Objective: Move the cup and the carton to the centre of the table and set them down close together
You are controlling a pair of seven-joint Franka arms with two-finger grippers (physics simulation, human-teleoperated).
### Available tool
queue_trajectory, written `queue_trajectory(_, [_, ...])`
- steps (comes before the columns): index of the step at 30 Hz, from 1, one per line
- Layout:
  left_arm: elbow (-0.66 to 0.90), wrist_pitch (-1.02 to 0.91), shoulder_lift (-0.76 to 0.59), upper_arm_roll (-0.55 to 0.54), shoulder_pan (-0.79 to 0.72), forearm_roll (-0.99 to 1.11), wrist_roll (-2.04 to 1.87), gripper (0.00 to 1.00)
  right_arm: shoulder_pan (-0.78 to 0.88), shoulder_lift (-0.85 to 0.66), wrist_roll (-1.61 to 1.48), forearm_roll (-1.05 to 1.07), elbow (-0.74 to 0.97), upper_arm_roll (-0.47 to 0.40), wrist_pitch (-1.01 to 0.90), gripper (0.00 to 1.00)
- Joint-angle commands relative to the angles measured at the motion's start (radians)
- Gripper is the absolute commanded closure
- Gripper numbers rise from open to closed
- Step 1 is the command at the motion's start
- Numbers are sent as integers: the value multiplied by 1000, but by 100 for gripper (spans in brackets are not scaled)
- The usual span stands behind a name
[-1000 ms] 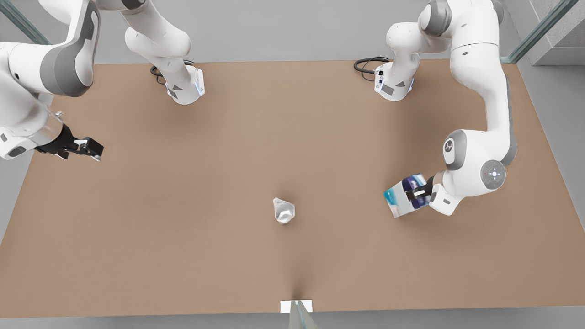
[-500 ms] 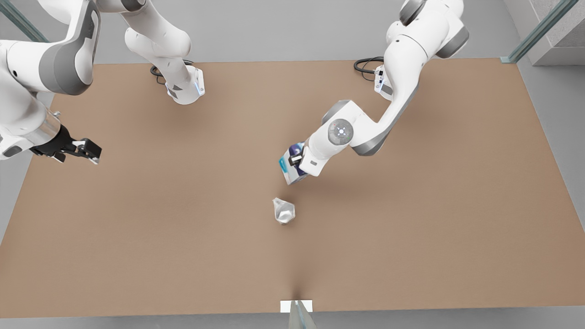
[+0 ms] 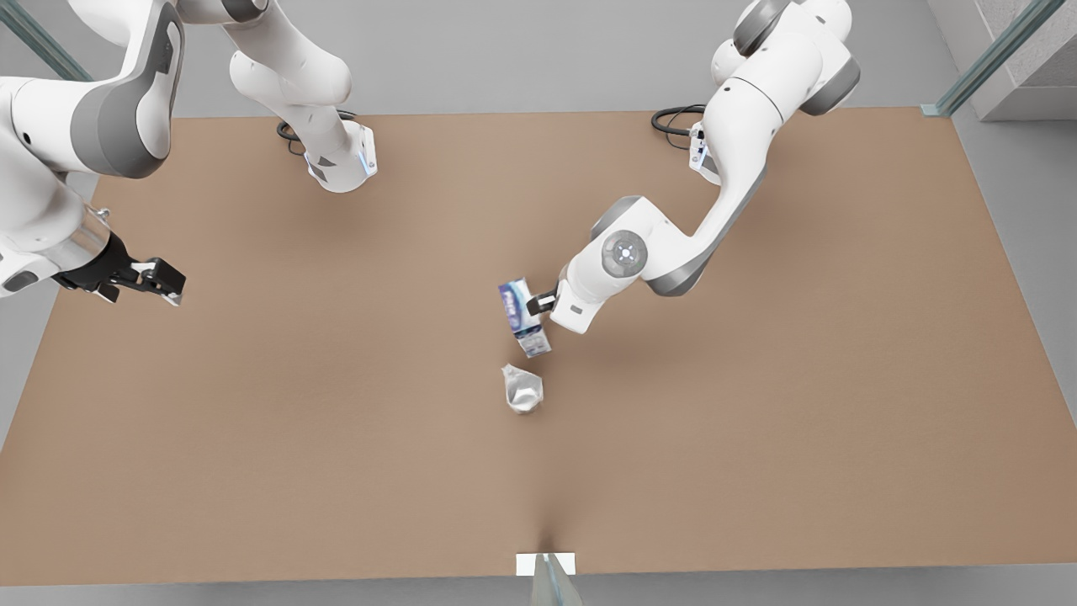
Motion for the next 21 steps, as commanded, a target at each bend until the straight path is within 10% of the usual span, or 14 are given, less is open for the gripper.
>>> queue_trajectory(1, [0, 0, 0, 0, 0, 1, 0, 0, 0, 1, 0, -1, 0, -1, 0, 0])
queue_trajectory(5, [43, -90, -12, 54, 11, 38, 36, 0, 3, 0, 0, -1, 0, 1, 0, 0])
queue_trajectory(9, [206, -337, -95, 435, 6, 47, 748, 0, 3, 3, 2, 1, 0, 1, 0, 0])
queue_trajectory(21, [107, -394, -293, 485, 92, 114, 988, 0, 1, 1, 0, 47, 14, 1, 0, 0])
